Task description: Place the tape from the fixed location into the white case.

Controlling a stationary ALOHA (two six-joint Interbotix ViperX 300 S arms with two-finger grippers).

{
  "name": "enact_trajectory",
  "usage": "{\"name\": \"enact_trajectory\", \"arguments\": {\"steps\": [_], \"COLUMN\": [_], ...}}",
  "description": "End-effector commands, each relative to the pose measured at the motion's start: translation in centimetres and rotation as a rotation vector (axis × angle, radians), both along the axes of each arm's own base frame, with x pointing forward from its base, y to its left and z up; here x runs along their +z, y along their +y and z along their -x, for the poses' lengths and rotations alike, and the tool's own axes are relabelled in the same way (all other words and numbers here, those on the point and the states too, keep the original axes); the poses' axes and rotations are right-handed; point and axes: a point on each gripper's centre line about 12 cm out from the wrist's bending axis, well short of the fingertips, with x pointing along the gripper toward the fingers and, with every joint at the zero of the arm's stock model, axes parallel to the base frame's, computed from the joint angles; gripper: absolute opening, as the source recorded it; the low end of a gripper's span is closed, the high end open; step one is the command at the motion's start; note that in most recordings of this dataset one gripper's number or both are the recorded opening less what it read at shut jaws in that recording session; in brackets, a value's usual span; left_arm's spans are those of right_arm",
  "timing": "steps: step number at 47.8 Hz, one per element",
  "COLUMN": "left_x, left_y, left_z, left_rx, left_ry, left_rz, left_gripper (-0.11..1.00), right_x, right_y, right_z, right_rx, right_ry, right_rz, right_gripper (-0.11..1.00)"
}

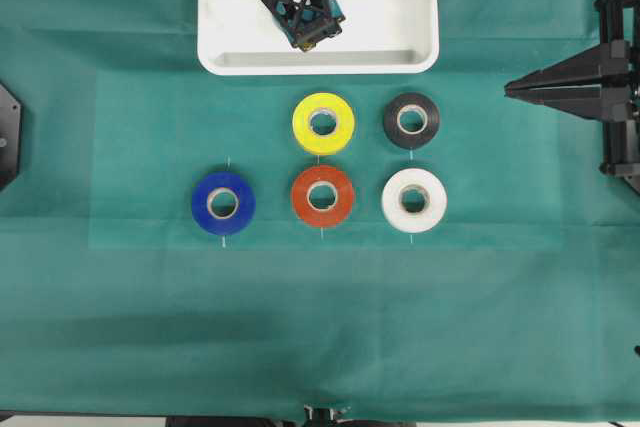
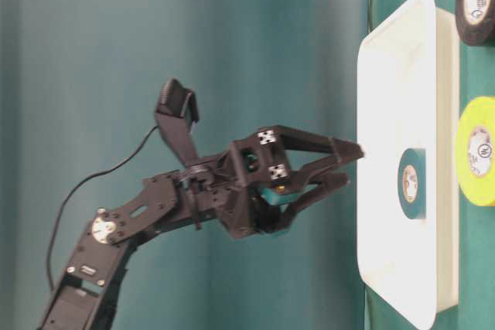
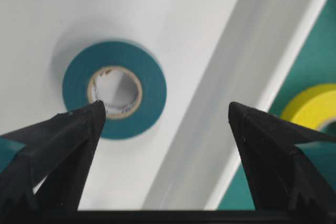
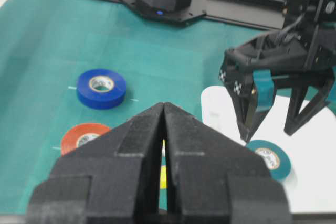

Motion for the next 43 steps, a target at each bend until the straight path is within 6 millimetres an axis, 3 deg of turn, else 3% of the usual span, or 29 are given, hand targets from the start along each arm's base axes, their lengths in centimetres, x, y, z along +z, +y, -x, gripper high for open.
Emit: {"name": "enact_trajectory", "arguments": {"steps": [1, 36, 43], "left_x": [3.4, 9.6, 10.1], "left_y": [-0.1, -1.2, -1.4], "left_z": [0.1, 0.8, 1.0], "left_rx": [0.000, -0.018, -0.020], "left_ry": [-0.060, -0.108, -0.116], "left_rz": [-0.018, -0.033, -0.036], "left_gripper": [0.95, 0.95, 0.95], "right_x": [1.3, 1.5, 1.6], "right_y": [0.0, 0.0, 0.0], "right_z": [-0.3, -0.3, -0.3], "right_rx": [-0.001, -0.002, 0.000], "right_ry": [-0.034, -0.026, -0.029], "right_rz": [0.001, -0.003, -0.003], "right_gripper": [0.00, 0.00, 0.00]}}
